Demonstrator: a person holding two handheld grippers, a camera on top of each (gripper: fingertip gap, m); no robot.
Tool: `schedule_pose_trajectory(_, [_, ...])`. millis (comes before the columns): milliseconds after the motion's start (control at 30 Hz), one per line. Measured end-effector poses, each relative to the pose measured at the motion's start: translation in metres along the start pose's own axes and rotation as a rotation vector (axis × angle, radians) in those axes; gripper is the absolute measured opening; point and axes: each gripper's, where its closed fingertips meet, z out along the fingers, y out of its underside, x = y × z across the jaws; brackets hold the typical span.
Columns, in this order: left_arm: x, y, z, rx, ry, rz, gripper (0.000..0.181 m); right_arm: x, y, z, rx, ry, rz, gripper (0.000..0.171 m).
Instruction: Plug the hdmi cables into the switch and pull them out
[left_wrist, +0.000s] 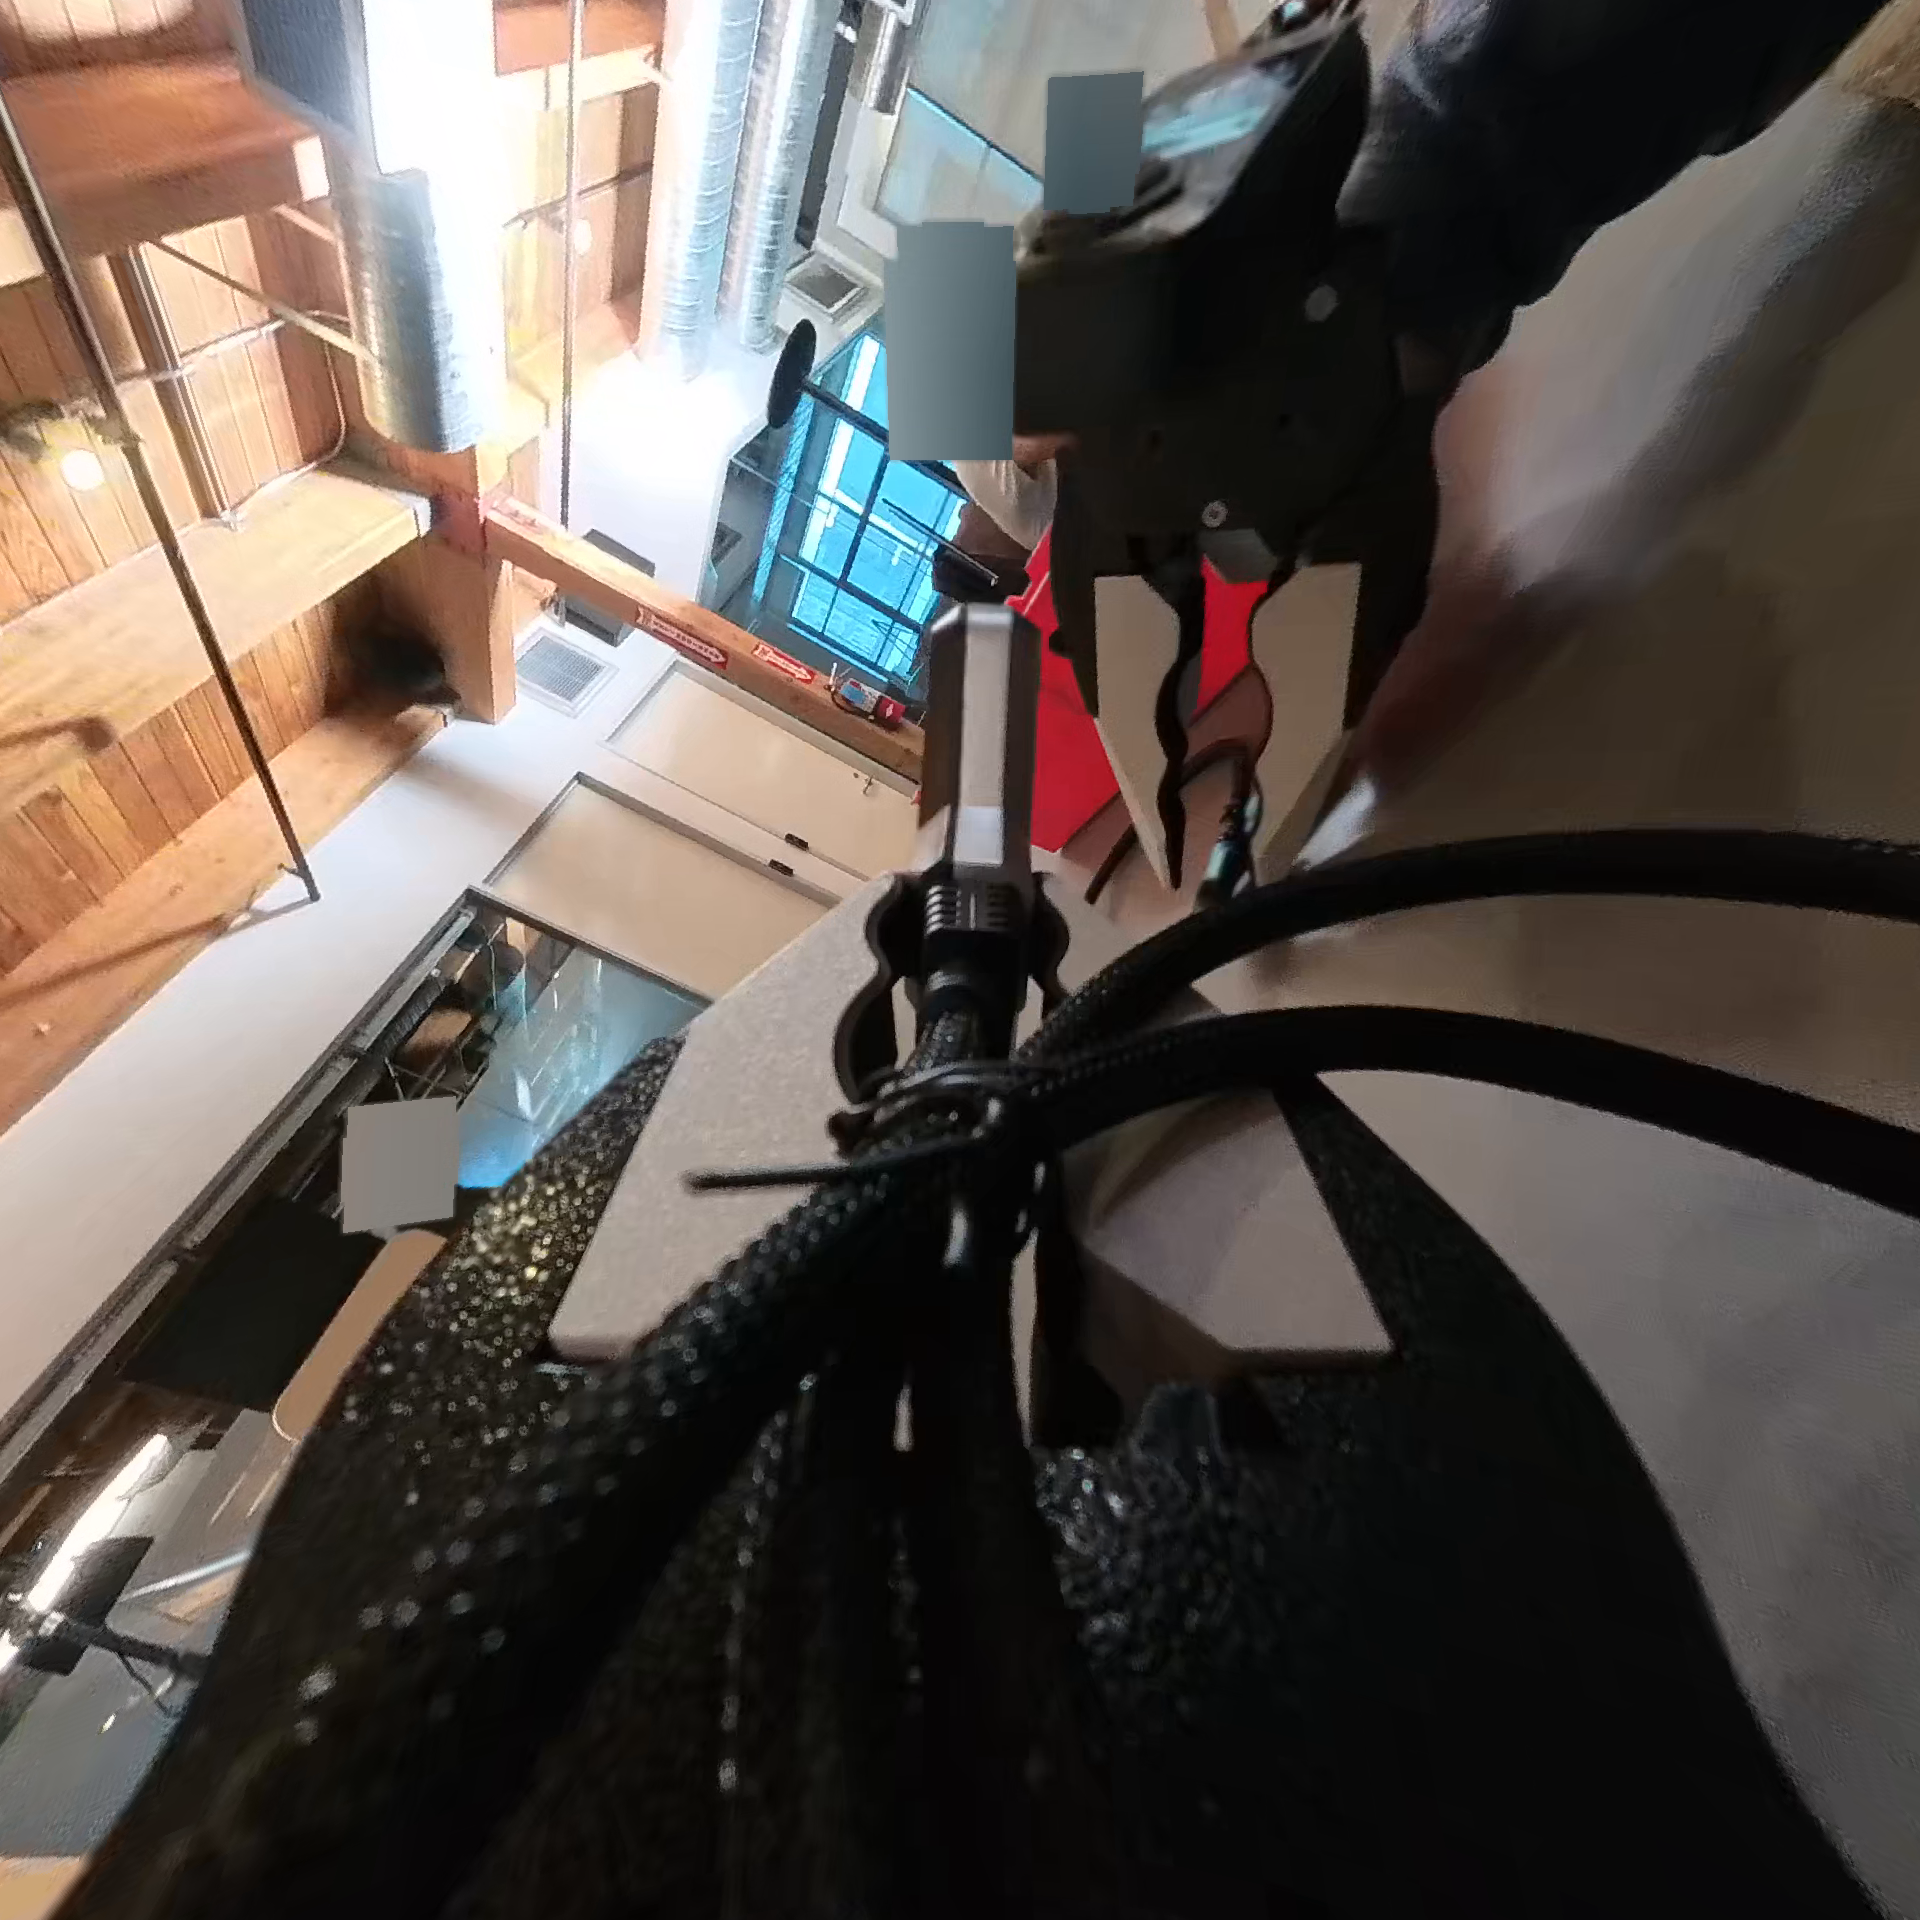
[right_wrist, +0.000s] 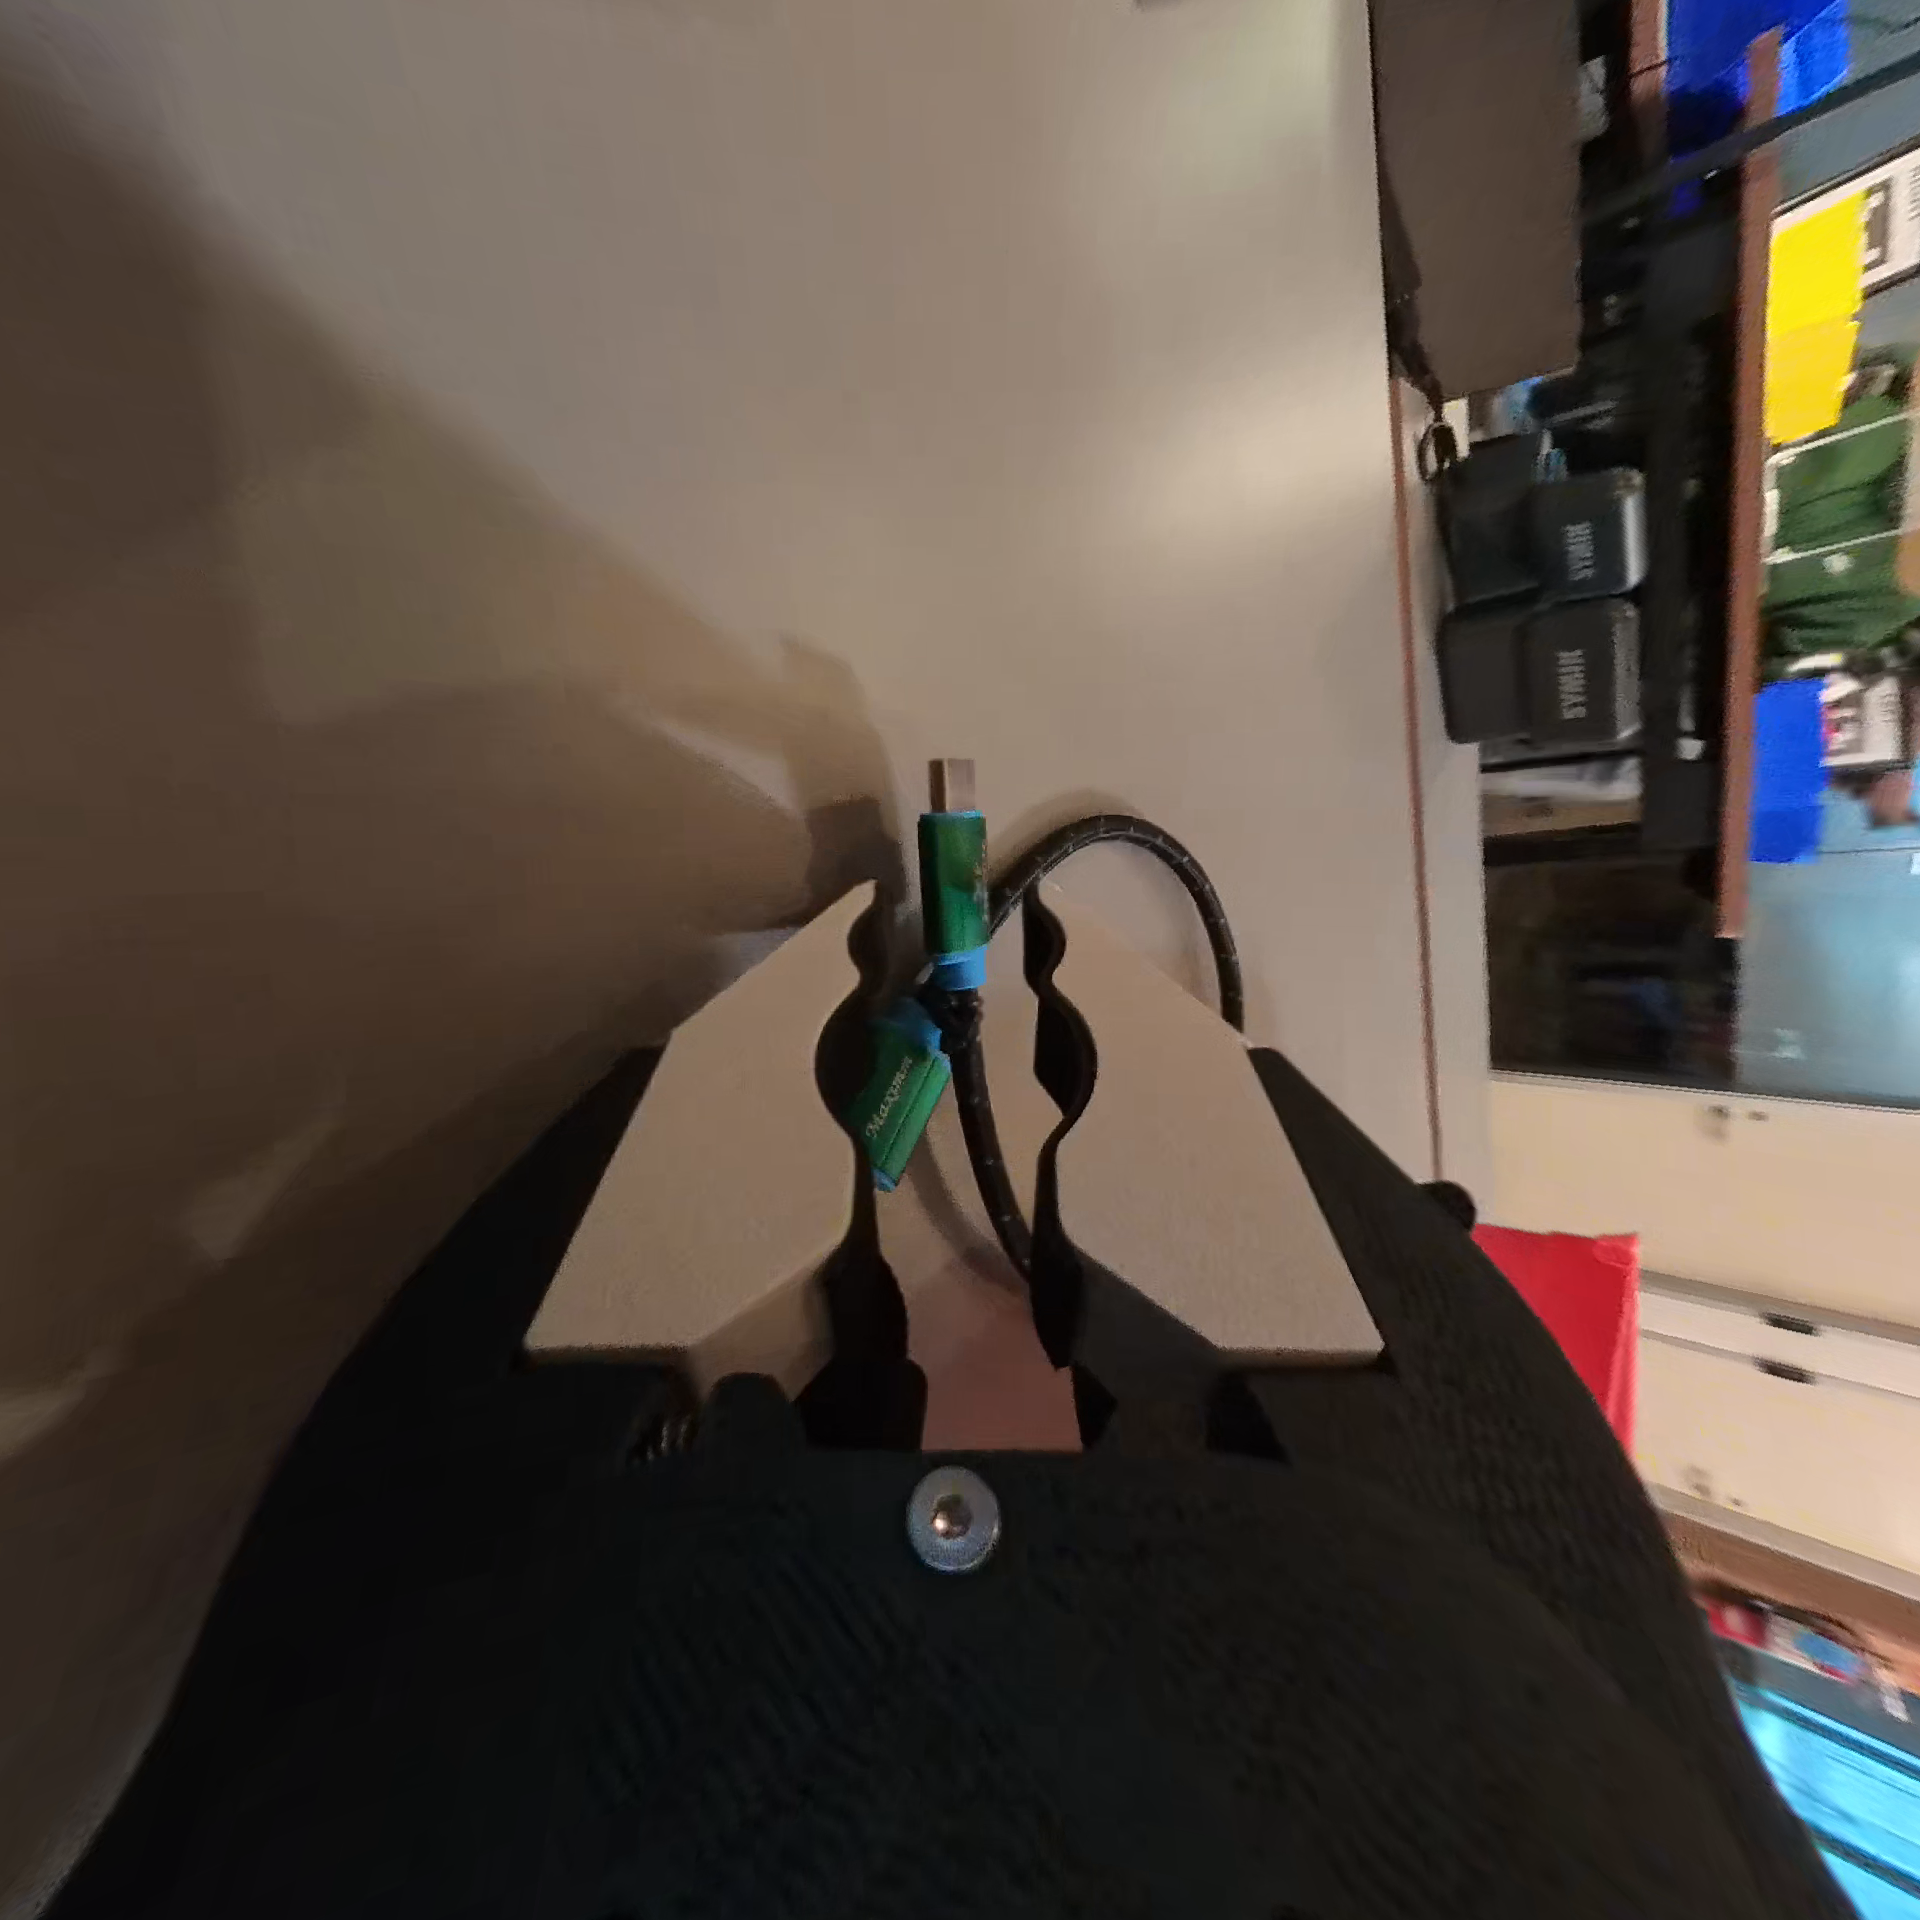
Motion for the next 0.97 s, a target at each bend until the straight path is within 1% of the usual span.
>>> schedule_pose_trajectory(100, [0.003,0.0,0.0,0.008,0.009,0.02,0.019,0.003,0.003,0.005,-0.036,0.049,-0.056,0.016])
schedule_pose_trajectory(200, [0.003,-0.004,-0.002,0.023,0.003,0.048,0.019,0.008,0.008,0.009,-0.076,0.097,-0.079,0.015])
schedule_pose_trajectory(300, [0.005,-0.006,0.001,0.031,0.013,0.053,0.019,0.012,0.009,0.013,-0.074,0.125,-0.065,0.015])
schedule_pose_trajectory(333, [0.006,-0.006,0.001,0.031,0.013,0.051,0.019,0.012,0.01,0.014,-0.077,0.131,-0.063,0.012])
schedule_pose_trajectory(400, [0.006,-0.007,0.003,0.033,0.011,0.055,0.019,0.013,0.01,0.016,-0.078,0.155,-0.08,0.01])
schedule_pose_trajectory(500, [0.0,-0.01,0.006,0.031,-0.04,0.098,0.019,0.023,0.007,0.011,-0.047,0.221,-0.099,0.009])
schedule_pose_trajectory(533, [-0.006,-0.012,0.005,0.029,-0.082,0.127,0.019,0.029,0.001,0.005,-0.004,0.242,-0.086,0.009])
schedule_pose_trajectory(600, [-0.017,-0.021,0.003,0.044,-0.144,0.155,0.019,0.043,-0.013,-0.014,0.138,0.262,0.037,0.009])
schedule_pose_trajectory(700, [-0.022,-0.033,0.0,0.081,-0.169,0.134,0.019,0.065,-0.033,-0.048,0.359,0.249,0.23,0.009])
schedule_pose_trajectory(767, [-0.023,-0.038,0.001,0.085,-0.179,0.157,0.019,0.076,-0.038,-0.064,0.421,0.265,0.26,0.009])
schedule_pose_trajectory(867, [-0.029,-0.048,0.001,0.076,-0.22,0.265,0.019,0.087,-0.047,-0.086,0.429,0.352,0.168,0.009])
schedule_pose_trajectory(967, [-0.038,-0.065,-0.003,0.06,-0.286,0.472,0.019,0.097,-0.071,-0.12,0.398,0.549,-0.086,0.008])
